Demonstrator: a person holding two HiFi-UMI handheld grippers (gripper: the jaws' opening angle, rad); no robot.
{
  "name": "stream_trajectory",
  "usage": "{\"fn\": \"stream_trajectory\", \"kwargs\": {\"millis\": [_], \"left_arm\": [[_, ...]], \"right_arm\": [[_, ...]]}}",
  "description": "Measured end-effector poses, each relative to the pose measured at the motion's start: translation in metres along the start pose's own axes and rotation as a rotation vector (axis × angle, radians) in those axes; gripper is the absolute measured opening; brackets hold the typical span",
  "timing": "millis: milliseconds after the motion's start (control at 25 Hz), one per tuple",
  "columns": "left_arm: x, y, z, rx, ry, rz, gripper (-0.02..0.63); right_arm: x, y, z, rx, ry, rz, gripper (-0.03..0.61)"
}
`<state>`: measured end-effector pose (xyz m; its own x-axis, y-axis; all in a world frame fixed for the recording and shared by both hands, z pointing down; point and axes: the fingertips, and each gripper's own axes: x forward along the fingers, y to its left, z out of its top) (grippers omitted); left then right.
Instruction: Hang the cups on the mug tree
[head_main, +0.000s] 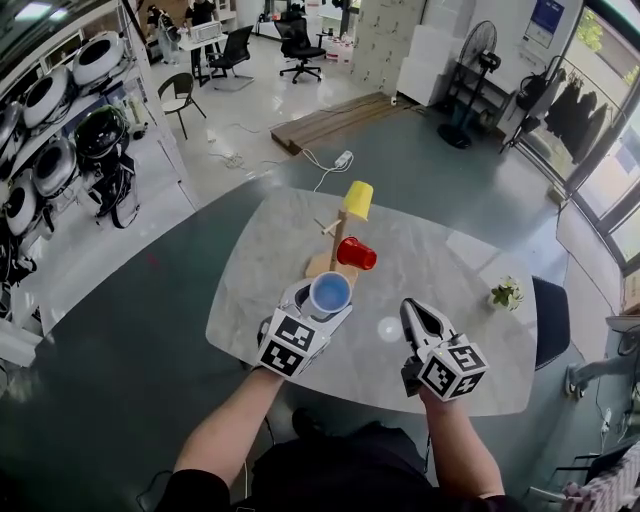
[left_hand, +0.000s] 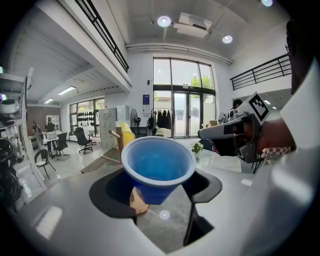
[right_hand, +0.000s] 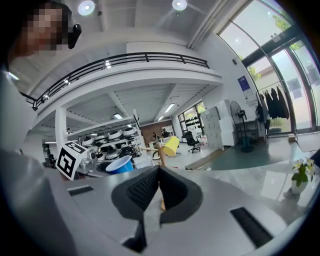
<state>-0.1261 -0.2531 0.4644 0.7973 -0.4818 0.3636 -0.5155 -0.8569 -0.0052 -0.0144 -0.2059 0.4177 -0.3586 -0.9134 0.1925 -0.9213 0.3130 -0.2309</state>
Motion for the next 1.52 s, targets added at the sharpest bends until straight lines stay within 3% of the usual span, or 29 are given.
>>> {"fn": "stream_trajectory", "kwargs": {"millis": [320,920,1120,1520], "left_arm": [[-0.009,0.033,-0.006,-0.056,-0.004,0.063,0.293],[0.021,0.086,-0.025,-0.079,0.163,0.219,0.295],[0.035,0.11,-0.037,-0.04,0.235,0.212,0.296],[0.07,0.155,-0.05,0.053,0.322,0.109,0.296]], "right_arm": [[0.018,0.006,0.001,-0.015,0.022,0.046,0.012],[0.059,-0.052,0.003,0.071,0.023,0.144,0.012],[0.068,-0.062,0.001,0.083,0.023,0.125,0.012],[0.084,-0.078,0.008,0.115,-0.004,-0.025,0.012]]}}
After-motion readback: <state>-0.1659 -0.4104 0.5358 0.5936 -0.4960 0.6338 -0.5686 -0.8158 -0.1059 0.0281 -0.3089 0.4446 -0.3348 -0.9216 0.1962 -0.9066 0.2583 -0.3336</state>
